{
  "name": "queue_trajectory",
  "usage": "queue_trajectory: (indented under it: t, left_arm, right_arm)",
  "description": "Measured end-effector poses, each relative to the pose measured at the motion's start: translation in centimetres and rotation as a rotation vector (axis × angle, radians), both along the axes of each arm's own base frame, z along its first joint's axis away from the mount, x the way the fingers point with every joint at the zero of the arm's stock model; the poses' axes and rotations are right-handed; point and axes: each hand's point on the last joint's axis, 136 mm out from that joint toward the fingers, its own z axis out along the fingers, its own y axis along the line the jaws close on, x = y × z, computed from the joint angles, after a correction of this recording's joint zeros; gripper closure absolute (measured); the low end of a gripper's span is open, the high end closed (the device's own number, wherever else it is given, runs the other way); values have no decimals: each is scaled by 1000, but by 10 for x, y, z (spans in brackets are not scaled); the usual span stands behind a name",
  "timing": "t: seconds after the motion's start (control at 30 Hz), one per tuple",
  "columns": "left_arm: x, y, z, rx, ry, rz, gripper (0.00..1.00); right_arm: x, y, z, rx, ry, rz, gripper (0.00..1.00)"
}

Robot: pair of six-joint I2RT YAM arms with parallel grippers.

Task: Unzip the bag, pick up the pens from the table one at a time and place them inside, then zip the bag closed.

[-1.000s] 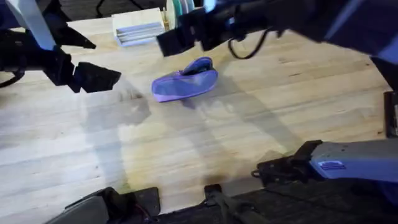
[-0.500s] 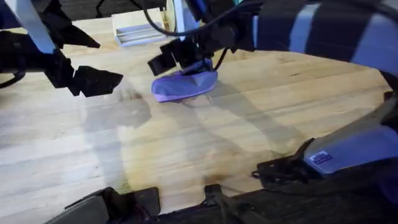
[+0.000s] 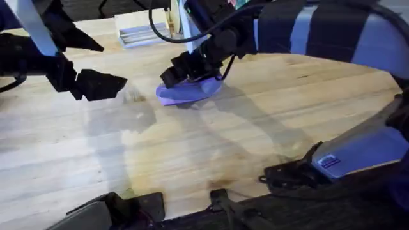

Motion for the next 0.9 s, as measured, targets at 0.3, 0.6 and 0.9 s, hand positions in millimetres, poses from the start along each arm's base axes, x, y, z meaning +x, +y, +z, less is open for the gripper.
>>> queue_trajectory:
  t: [0.3,0.6,0.9]
  left_arm:
    - [0,0,0,-1,0,0,8]
    - [0,0,0,-1,0,0,8]
    - [-2,-2,0,-11,8,-4,8]
  right_arm:
    - [-5,7,2,30,25,4,726]
    - [-6,5,1,24,35,-8,966]
    - [6,6,28,70,-56,-20,971]
